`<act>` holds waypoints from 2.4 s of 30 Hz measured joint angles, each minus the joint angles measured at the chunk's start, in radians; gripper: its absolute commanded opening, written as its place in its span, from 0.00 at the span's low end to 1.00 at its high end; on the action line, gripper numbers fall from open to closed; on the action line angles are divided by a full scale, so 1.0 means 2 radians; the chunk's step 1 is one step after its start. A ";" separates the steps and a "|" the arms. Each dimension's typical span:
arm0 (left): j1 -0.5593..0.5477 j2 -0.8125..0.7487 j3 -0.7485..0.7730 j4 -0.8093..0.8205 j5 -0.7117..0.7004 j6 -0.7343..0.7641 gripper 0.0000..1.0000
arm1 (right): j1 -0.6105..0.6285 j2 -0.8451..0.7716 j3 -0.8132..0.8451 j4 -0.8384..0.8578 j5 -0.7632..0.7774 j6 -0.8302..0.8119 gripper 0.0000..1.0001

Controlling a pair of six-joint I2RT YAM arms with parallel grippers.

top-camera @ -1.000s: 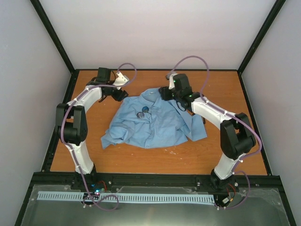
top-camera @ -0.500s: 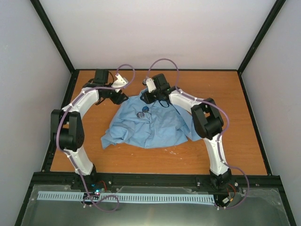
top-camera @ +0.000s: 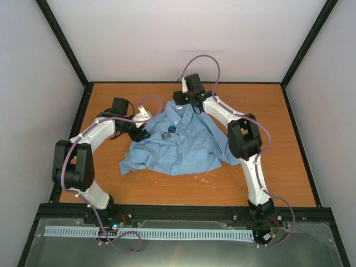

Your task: Remove the brooch from the garment

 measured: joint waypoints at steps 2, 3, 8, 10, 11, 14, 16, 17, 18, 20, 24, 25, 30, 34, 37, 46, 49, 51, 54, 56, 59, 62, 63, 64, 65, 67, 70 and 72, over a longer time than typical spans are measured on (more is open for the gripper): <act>-0.002 0.006 -0.019 0.007 -0.010 -0.001 0.58 | 0.002 -0.038 -0.059 0.005 -0.002 0.001 0.64; -0.002 0.013 -0.026 0.014 -0.019 -0.002 0.55 | 0.004 -0.063 -0.098 0.007 -0.007 0.004 0.62; 0.000 0.035 -0.057 0.059 -0.064 -0.010 0.45 | 0.019 -0.176 -0.243 0.020 -0.042 0.031 0.57; 0.004 0.036 -0.063 0.072 -0.075 -0.012 0.44 | 0.027 -0.199 -0.277 0.032 -0.057 0.042 0.56; 0.006 0.037 -0.065 0.080 -0.080 -0.012 0.45 | 0.031 -0.205 -0.291 0.040 -0.066 0.050 0.56; 0.010 0.034 -0.075 0.101 -0.088 -0.012 0.49 | 0.038 -0.193 -0.307 0.045 -0.087 0.066 0.55; 0.011 0.027 -0.085 0.105 -0.089 -0.012 0.54 | 0.039 -0.172 -0.305 0.047 -0.101 0.074 0.54; 0.011 0.024 -0.089 0.105 -0.089 -0.012 0.56 | 0.039 -0.158 -0.299 0.043 -0.106 0.077 0.53; 0.011 0.019 -0.090 0.105 -0.088 -0.012 0.58 | 0.039 -0.146 -0.293 0.040 -0.111 0.079 0.53; 0.011 0.009 -0.091 0.106 -0.085 -0.012 0.60 | 0.039 -0.115 -0.274 0.033 -0.118 0.083 0.51; 0.011 -0.012 -0.087 0.106 -0.078 -0.012 0.62 | 0.040 -0.080 -0.249 0.021 -0.131 0.087 0.49; 0.011 -0.013 -0.082 0.105 -0.076 -0.012 0.62 | 0.040 -0.075 -0.242 0.018 -0.134 0.087 0.48; 0.011 -0.017 -0.058 0.100 -0.063 -0.011 0.63 | 0.042 -0.066 -0.222 0.010 -0.142 0.092 0.30; 0.011 -0.024 -0.043 0.094 -0.056 -0.011 0.63 | 0.042 -0.063 -0.214 0.010 -0.159 0.104 0.14; 0.011 -0.030 -0.031 0.089 -0.054 -0.008 0.64 | 0.042 -0.056 -0.202 0.005 -0.172 0.111 0.17; 0.011 -0.051 0.004 0.073 -0.039 0.002 0.64 | 0.042 -0.053 -0.194 -0.026 -0.173 0.098 0.13; 0.011 -0.055 0.015 0.067 -0.033 0.003 0.64 | 0.042 -0.053 -0.194 -0.030 -0.173 0.094 0.03; 0.011 -0.057 0.019 0.063 -0.030 0.005 0.64 | 0.041 -0.053 -0.194 -0.031 -0.174 0.094 0.03; 0.011 -0.062 0.021 0.056 -0.023 0.014 0.66 | 0.041 -0.056 -0.194 -0.031 -0.180 0.096 0.03; 0.011 -0.069 0.021 0.049 -0.019 0.027 0.67 | 0.040 -0.065 -0.195 -0.031 -0.189 0.105 0.02; 0.011 -0.092 0.021 0.043 -0.008 0.057 0.72 | 0.035 -0.094 -0.198 -0.028 -0.209 0.126 0.03; 0.011 -0.143 0.018 0.036 0.012 0.121 0.76 | 0.031 -0.149 -0.211 -0.012 -0.237 0.161 0.03; 0.011 -0.151 0.017 0.035 0.014 0.131 0.77 | 0.029 -0.169 -0.219 -0.001 -0.248 0.178 0.03; 0.011 -0.170 0.012 0.039 0.019 0.153 0.79 | 0.027 -0.190 -0.231 0.013 -0.258 0.195 0.03; 0.010 -0.193 0.000 0.045 0.025 0.178 0.79 | 0.026 -0.213 -0.248 0.033 -0.270 0.216 0.03; 0.006 -0.232 -0.028 0.064 0.033 0.215 0.80 | 0.025 -0.249 -0.280 0.071 -0.292 0.257 0.03; -0.012 -0.292 -0.095 0.122 0.035 0.264 0.81 | 0.027 -0.282 -0.327 0.132 -0.321 0.319 0.03; -0.035 -0.324 -0.149 0.173 0.034 0.291 0.79 | 0.028 -0.294 -0.359 0.168 -0.334 0.360 0.03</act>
